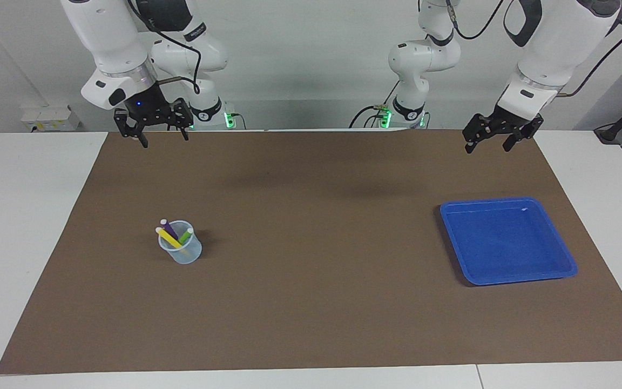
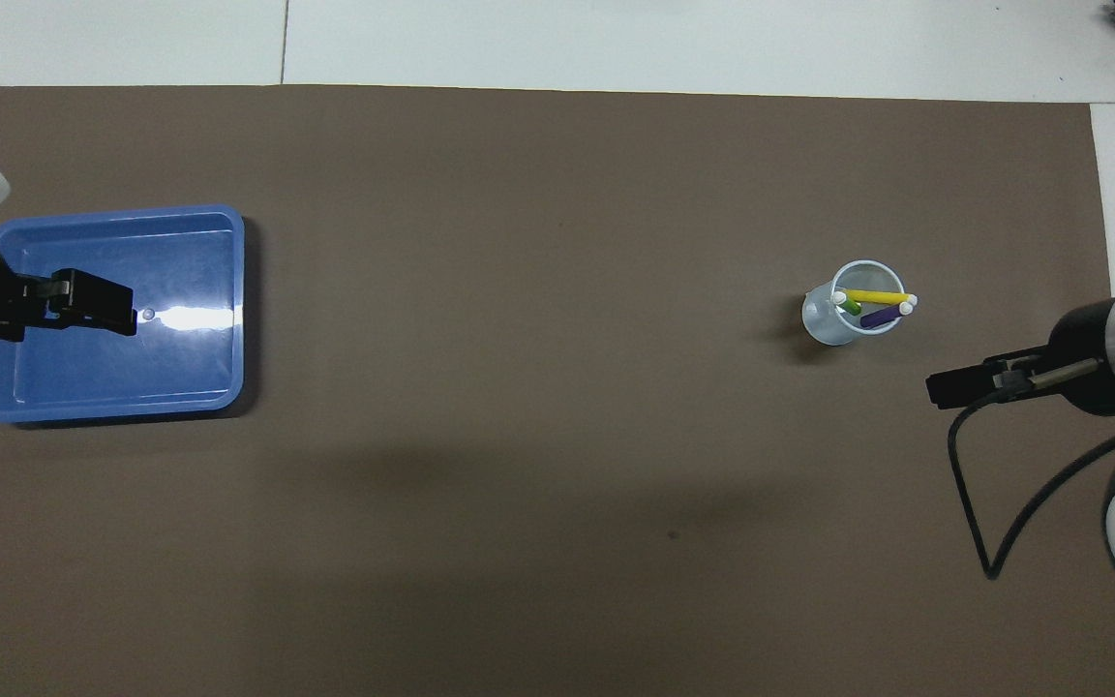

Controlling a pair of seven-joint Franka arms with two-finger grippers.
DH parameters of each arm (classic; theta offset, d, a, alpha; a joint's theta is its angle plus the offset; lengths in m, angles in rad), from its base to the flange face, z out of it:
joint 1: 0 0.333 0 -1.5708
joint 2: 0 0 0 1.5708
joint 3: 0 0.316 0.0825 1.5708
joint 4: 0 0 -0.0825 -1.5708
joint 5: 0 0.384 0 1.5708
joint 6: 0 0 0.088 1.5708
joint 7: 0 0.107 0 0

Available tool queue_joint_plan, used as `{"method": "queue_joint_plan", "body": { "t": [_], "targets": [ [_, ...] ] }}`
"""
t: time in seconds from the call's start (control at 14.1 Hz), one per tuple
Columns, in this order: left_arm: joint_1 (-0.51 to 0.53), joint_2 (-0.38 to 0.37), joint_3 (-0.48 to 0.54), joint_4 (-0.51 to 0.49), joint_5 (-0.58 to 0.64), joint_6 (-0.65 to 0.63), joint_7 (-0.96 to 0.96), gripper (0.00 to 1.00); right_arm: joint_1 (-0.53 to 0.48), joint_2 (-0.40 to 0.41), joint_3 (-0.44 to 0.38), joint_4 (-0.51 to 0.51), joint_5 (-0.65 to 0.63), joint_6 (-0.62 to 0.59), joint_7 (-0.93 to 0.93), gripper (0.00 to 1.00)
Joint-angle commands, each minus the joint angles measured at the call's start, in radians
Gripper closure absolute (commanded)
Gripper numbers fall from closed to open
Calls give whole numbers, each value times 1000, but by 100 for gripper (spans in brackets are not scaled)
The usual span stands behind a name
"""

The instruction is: Right arm passes pens to left for tray arrangement

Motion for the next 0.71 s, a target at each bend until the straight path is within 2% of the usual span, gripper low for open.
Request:
{"method": "queue_joint_plan", "body": {
  "t": [0.0,0.64],
  "targets": [
    [0,-13,4,-1,4,3,-7,0,-7,-20,5,-15,-11,-19,19,0],
    [-12,-19,1,-12,3,1,-56,0,-5,-23,5,-23,-11,-5,96,0]
  ]
}}
